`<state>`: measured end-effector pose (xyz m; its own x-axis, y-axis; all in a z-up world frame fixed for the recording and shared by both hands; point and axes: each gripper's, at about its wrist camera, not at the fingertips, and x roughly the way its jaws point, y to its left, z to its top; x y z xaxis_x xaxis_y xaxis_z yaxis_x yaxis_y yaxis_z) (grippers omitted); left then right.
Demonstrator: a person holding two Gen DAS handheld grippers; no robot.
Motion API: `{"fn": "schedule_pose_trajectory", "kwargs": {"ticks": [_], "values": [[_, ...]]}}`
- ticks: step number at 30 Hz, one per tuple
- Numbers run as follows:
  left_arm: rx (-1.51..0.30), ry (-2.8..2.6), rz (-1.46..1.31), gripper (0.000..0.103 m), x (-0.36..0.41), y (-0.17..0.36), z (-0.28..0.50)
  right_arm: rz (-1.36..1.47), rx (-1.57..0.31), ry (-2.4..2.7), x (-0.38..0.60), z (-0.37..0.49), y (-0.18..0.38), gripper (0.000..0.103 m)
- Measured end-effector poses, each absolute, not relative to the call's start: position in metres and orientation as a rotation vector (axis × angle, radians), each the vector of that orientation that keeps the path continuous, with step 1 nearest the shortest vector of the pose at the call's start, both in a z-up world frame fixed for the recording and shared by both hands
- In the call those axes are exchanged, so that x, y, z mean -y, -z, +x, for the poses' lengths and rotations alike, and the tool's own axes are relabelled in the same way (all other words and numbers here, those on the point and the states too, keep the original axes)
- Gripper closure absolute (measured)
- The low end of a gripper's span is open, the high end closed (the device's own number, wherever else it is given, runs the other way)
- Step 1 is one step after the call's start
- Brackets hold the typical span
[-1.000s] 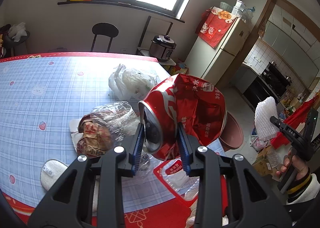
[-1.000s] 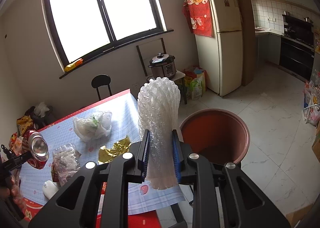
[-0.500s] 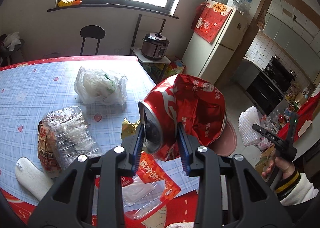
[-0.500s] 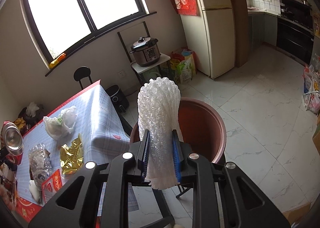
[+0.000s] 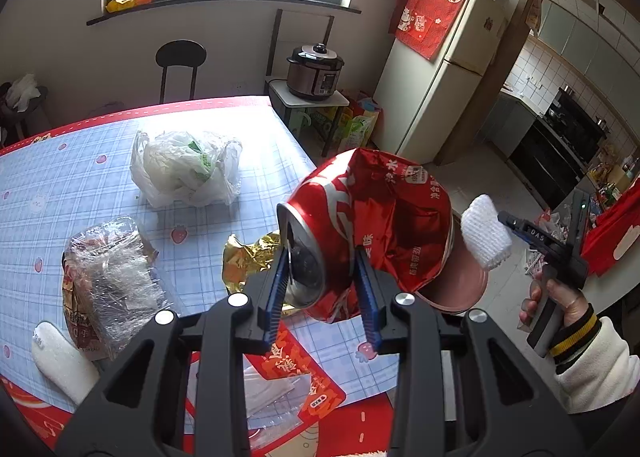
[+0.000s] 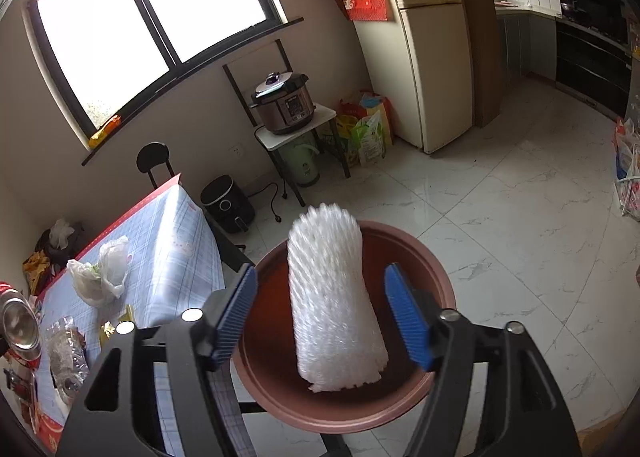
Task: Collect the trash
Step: 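Carry the can and foam sleeve over the brown bucket and open both tools, then move the left tool back over the table toward the white sponge pad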
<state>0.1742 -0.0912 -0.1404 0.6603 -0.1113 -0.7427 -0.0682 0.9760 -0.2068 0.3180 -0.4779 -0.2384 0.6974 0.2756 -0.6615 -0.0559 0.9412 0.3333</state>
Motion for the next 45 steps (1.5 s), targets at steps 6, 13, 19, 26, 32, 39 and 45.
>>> {"fn": "schedule_pose_trajectory", "kwargs": {"ticks": [6,13,19,26,32,39,45], "values": [[-0.872,0.070,-0.202,0.068,0.113,0.147,0.190,0.304,-0.749,-0.172,0.494,0.308,0.224,0.005],[-0.903,0.169,-0.118,0.068,0.159,0.156,0.231,0.302,-0.756,-0.102,0.522,0.277,0.218,0.005],[-0.934,0.286,-0.061,0.068,0.217,0.170,0.277,0.322,-0.762,-0.024,0.553,0.255,0.218,0.005],[-0.856,0.430,-0.002,0.041,0.295,0.170,0.316,0.335,-0.771,0.026,0.571,0.239,0.217,0.005],[-0.740,0.441,0.021,0.018,0.305,0.149,0.305,0.316,-0.757,0.028,0.571,0.227,0.208,0.005],[-0.724,0.319,-0.014,0.006,0.257,0.135,0.274,0.303,-0.736,0.006,0.555,0.228,0.195,0.005],[-0.703,0.160,-0.076,0.006,0.187,0.122,0.237,0.264,-0.721,-0.075,0.516,0.231,0.183,0.005]]}}
